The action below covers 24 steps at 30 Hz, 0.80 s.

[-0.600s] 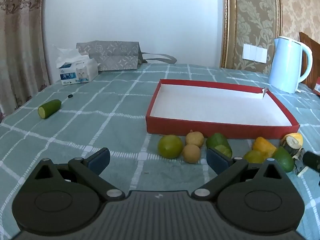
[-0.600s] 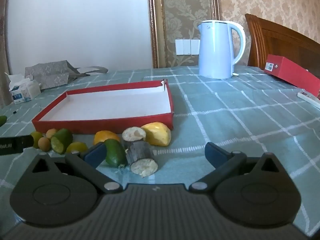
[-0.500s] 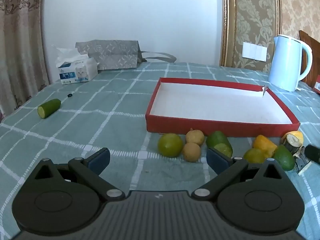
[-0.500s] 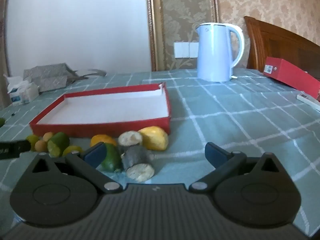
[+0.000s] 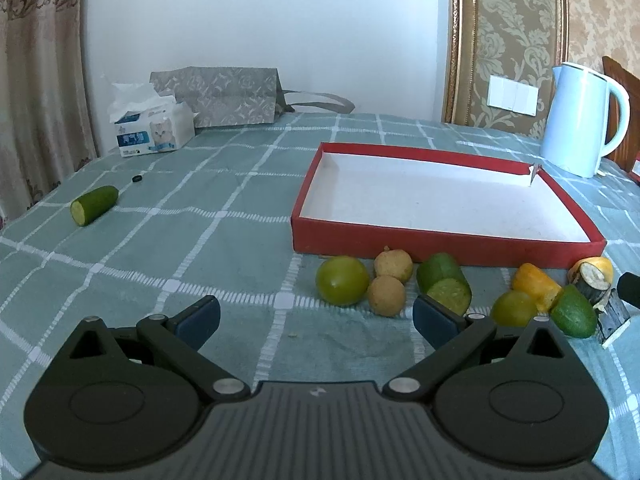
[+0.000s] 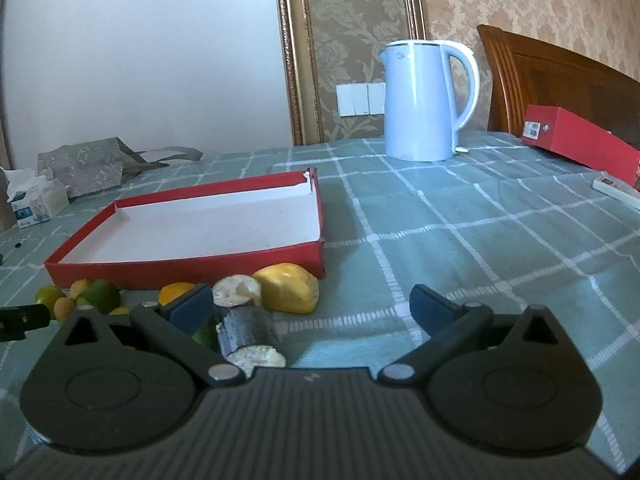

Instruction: Organize fruits

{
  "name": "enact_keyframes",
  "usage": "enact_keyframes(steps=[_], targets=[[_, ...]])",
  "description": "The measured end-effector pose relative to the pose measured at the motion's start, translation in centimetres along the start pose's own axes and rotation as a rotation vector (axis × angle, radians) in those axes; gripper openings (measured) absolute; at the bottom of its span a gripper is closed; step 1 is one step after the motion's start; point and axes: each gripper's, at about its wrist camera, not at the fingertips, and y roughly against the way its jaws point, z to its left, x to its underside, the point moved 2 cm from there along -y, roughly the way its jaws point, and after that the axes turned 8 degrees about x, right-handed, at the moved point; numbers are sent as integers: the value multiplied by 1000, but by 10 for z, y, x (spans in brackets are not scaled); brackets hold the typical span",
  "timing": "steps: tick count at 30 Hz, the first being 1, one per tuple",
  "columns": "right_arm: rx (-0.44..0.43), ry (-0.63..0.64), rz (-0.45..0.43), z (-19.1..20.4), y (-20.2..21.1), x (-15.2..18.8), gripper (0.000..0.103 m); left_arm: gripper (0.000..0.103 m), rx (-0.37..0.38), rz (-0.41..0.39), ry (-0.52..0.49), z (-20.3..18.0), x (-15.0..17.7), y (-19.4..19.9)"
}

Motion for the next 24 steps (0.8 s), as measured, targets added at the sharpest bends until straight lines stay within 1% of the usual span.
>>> enact_keyframes(steps=[8, 12, 18, 24], targets=[[-20, 52, -19, 14, 9, 3, 103, 103, -1, -7, -13, -3, 0, 1], [-13, 78, -25, 20, 10, 6, 103, 103, 2, -7, -6, -2, 1, 1], [-26, 83, -33, 23, 12, 6, 103, 103, -3, -4, -1, -1, 1, -1], [-31, 77, -19, 22, 9, 8, 103, 103, 6, 3, 17, 2, 2, -1]])
